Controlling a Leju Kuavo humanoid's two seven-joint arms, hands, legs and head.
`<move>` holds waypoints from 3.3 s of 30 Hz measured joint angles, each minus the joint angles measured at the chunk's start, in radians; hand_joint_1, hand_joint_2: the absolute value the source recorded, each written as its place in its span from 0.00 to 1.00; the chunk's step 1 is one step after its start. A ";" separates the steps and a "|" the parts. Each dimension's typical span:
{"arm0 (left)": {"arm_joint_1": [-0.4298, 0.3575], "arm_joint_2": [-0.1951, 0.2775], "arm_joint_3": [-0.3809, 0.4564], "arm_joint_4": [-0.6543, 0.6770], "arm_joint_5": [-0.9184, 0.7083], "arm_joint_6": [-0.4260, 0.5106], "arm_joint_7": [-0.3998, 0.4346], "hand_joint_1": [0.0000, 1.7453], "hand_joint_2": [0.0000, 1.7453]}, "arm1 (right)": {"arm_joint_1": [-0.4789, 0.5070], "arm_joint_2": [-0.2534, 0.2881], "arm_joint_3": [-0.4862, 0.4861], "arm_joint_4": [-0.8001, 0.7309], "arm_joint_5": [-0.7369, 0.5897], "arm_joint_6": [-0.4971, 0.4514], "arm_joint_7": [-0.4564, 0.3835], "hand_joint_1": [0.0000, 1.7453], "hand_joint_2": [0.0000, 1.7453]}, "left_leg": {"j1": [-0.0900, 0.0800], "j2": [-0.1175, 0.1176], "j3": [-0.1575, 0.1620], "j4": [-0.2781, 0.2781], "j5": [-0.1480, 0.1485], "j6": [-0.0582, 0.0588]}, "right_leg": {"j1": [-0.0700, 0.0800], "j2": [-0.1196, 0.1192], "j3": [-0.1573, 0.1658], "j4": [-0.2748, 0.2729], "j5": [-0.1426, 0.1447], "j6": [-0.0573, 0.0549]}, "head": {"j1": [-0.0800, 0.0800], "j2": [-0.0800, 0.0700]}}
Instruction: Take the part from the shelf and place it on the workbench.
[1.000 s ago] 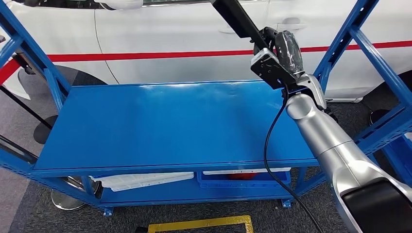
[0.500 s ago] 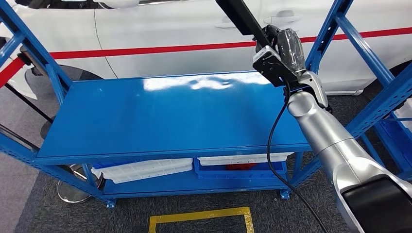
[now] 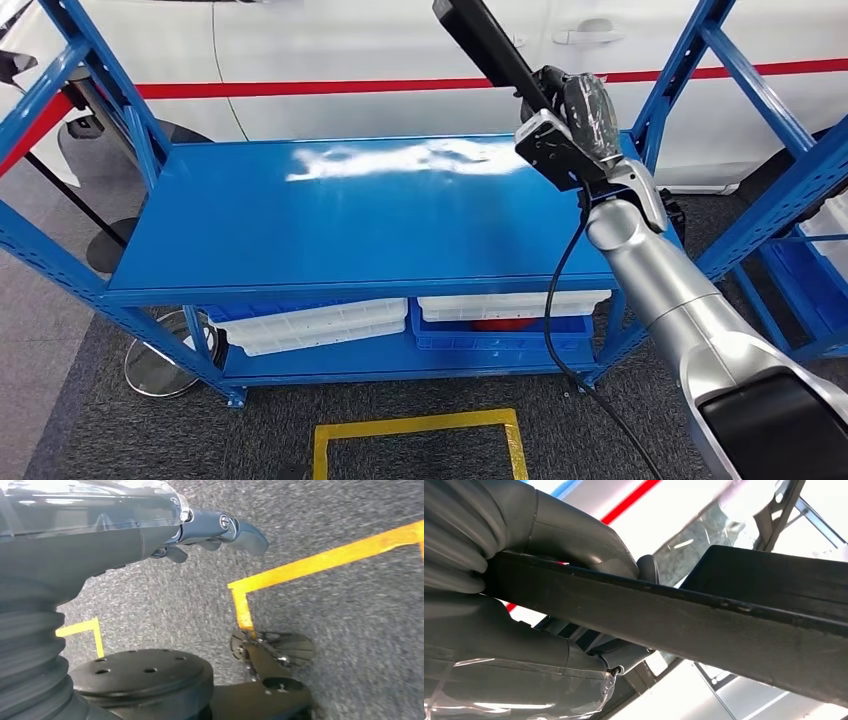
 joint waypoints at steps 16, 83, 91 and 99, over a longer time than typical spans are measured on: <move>0.005 0.004 -0.001 0.002 -0.003 0.004 0.002 0.00 1.00 | 0.077 0.000 -0.015 -0.025 0.026 0.006 0.005 1.00 1.00 | 0.007 -0.003 -0.152 0.292 -0.126 -0.055 | 0.003 -0.003 0.112 -0.197 0.080 -0.057 | 0.000 0.000; 0.009 0.003 -0.009 0.002 0.001 0.009 -0.016 0.00 1.00 | 0.274 -0.049 -0.113 0.018 0.059 -0.038 -0.079 1.00 1.00 | -0.008 0.004 0.010 0.068 -0.032 -0.023 | 0.020 0.000 0.116 -0.205 0.085 -0.067 | 0.000 0.000; 0.009 -0.001 -0.008 0.002 0.015 0.027 -0.016 0.00 1.00 | 0.358 -0.072 -0.210 0.003 0.012 -0.203 -0.165 1.00 1.00 | -0.004 0.007 0.041 -0.040 0.001 0.005 | 0.009 0.001 0.046 -0.066 0.004 -0.021 | 0.000 0.000; 0.013 -0.006 -0.008 0.002 0.019 0.030 -0.019 0.00 1.00 | 0.477 -0.111 -0.371 -0.065 0.035 -0.238 -0.211 1.00 1.00 | -0.002 0.049 -0.003 0.017 -0.011 -0.021 | -0.007 -0.046 0.118 -0.170 0.058 -0.006 | 0.000 0.000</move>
